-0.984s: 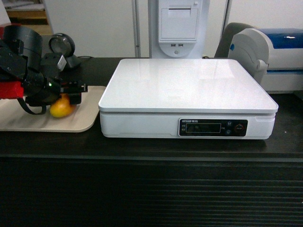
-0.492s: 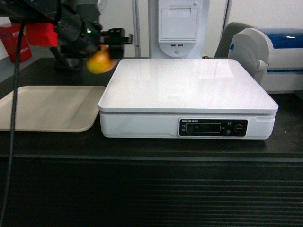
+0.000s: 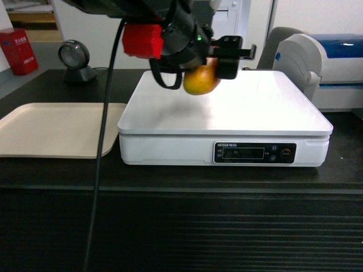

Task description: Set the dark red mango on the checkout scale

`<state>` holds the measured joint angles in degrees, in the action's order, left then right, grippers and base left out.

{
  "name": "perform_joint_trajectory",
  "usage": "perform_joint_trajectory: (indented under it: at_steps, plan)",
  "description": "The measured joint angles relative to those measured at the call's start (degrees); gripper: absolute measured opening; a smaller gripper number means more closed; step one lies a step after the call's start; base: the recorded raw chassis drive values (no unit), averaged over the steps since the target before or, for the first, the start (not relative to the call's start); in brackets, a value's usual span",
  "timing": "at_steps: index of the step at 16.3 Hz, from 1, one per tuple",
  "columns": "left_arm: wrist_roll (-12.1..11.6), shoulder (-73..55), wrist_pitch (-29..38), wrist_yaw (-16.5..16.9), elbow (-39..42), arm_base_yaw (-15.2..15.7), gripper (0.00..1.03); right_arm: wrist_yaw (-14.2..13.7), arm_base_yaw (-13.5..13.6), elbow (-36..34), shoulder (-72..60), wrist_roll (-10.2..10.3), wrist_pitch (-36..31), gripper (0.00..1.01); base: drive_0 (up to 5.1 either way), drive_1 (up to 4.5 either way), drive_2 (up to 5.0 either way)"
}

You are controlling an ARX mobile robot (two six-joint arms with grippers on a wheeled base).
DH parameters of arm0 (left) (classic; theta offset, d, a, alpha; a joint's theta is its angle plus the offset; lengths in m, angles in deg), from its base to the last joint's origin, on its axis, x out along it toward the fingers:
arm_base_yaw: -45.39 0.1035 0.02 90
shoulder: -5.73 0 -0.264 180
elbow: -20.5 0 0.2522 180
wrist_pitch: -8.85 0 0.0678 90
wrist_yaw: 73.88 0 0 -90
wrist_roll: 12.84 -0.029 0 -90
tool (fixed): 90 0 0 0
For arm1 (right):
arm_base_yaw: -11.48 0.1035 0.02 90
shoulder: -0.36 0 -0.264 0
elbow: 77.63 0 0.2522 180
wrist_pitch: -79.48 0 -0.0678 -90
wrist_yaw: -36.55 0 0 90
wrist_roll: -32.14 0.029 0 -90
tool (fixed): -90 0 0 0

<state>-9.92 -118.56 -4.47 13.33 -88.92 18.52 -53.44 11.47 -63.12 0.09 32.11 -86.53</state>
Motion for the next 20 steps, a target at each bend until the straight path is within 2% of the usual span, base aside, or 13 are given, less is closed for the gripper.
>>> perform_joint_trajectory:
  at_steps: [3,10,16,17,20]
  plan:
    - [0.4,-4.2,-2.3,-1.3,-6.7,-2.4,0.64,0.0,0.0,0.0,0.0,0.0,0.0,0.98,0.0,0.0,0.0]
    - [1.6,-13.9,-8.8,-3.6,-18.5,-4.5,0.64,0.0,0.0,0.0,0.0,0.0,0.0,0.98,0.0,0.0,0.0]
    - [1.6,-16.2,-10.7,-5.2,-21.4,-5.3,0.64,0.0,0.0,0.0,0.0,0.0,0.0,0.98,0.0,0.0,0.0]
    - [1.5,-16.2,-10.8,-5.2,-21.4,-5.3,0.68,0.0,0.0,0.0,0.0,0.0,0.0,0.98,0.0,0.0,0.0]
    - [1.1,-16.3,-10.1,-5.2,-22.1,-5.3,0.99,0.0,0.0,0.0,0.0,0.0,0.0,0.98,0.0,0.0,0.0]
